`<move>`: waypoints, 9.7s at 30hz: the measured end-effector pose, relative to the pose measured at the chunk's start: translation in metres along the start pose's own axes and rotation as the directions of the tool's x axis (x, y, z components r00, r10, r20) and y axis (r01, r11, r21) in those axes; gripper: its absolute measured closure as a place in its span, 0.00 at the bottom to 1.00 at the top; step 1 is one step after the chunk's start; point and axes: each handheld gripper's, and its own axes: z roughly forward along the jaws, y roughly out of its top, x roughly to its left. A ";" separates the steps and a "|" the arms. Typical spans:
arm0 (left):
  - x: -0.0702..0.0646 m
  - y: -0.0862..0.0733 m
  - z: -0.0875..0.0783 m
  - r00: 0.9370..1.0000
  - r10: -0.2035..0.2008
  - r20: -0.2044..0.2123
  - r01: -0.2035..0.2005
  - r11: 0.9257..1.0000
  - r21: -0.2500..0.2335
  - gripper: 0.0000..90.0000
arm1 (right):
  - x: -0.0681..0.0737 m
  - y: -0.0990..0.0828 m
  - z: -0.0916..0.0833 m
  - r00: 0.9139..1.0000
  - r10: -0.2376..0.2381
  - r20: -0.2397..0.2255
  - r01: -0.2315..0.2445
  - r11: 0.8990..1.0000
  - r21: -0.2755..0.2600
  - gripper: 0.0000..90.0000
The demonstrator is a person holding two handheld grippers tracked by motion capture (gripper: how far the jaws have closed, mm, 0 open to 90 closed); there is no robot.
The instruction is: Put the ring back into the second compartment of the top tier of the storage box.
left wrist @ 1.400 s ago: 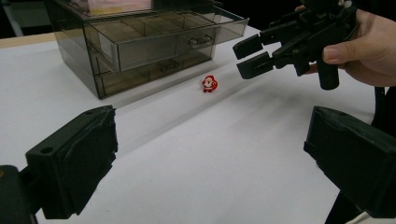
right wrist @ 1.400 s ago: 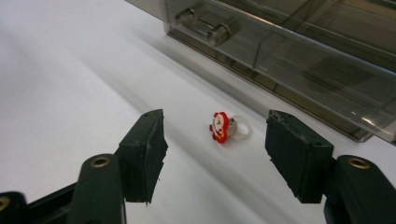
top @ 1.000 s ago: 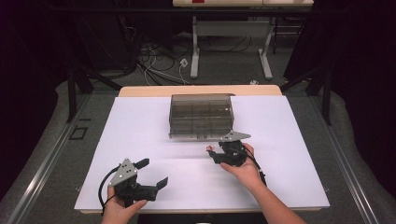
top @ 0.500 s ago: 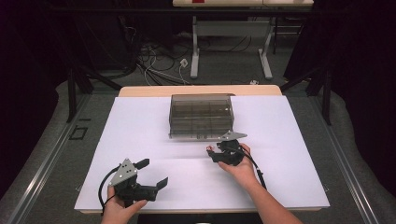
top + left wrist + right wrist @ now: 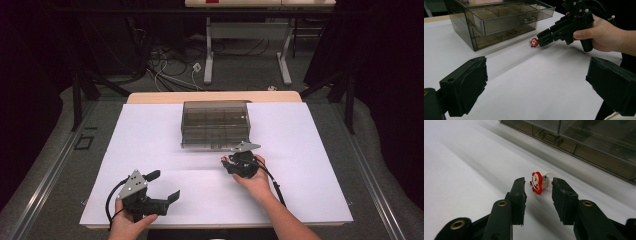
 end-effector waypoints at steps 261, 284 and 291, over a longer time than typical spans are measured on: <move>0.001 -0.001 0.001 1.000 0.000 -0.006 0.000 1.000 -0.003 0.06 | 0.020 0.106 -0.044 0.999 -0.043 -0.024 0.041 0.997 -0.065 1.00; 0.001 -0.001 0.000 1.000 0.002 -0.005 -0.002 1.000 -0.004 0.06 | 0.008 0.105 -0.020 1.000 0.024 0.015 -0.024 1.000 -0.008 0.99; 0.001 -0.001 0.000 1.000 0.005 -0.005 -0.005 1.000 -0.002 0.06 | 0.009 0.104 -0.016 0.999 0.030 0.011 -0.030 1.000 0.000 0.99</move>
